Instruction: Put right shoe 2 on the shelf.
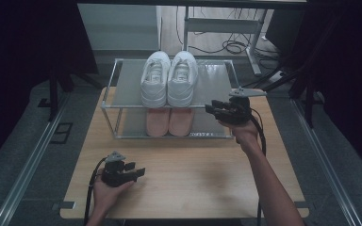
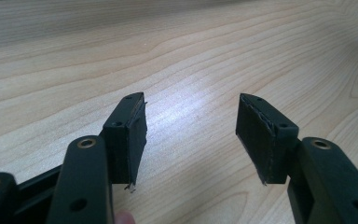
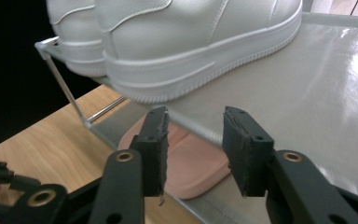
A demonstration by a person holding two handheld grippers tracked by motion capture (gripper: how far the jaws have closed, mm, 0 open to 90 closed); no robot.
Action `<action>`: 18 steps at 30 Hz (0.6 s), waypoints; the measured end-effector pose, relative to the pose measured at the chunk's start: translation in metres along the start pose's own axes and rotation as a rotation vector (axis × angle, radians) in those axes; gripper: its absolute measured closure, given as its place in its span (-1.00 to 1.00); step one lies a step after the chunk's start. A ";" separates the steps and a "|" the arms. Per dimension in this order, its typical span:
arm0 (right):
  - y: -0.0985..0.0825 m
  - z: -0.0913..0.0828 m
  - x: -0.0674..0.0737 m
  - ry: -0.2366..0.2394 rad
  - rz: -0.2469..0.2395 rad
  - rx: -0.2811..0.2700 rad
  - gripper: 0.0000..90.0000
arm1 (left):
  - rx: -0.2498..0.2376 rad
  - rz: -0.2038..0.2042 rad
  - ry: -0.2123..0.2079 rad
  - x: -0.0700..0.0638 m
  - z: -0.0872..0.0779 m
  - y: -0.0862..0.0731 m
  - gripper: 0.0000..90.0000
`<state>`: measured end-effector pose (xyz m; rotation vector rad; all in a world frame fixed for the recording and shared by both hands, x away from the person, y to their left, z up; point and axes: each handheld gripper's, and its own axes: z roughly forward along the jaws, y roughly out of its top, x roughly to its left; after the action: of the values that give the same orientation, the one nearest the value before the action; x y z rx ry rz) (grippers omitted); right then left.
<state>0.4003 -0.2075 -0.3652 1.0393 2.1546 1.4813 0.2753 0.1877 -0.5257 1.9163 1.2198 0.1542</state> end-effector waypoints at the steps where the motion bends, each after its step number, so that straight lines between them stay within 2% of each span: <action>1: -0.004 -0.004 0.001 0.002 -0.006 -0.005 0.29 | -0.002 -0.003 0.000 0.000 -0.001 -0.001 -0.03; 9: -0.032 -0.028 0.002 0.007 -0.029 -0.022 0.20 | -0.015 -0.013 0.014 0.001 -0.008 -0.004 -0.04; 18: -0.079 -0.048 0.003 0.001 -0.038 -0.017 0.13 | -0.010 0.008 0.017 -0.002 -0.007 -0.004 -0.05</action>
<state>0.3375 -0.2526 -0.4169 0.9862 2.1465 1.4815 0.2682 0.1907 -0.5238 1.9151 1.2213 0.1808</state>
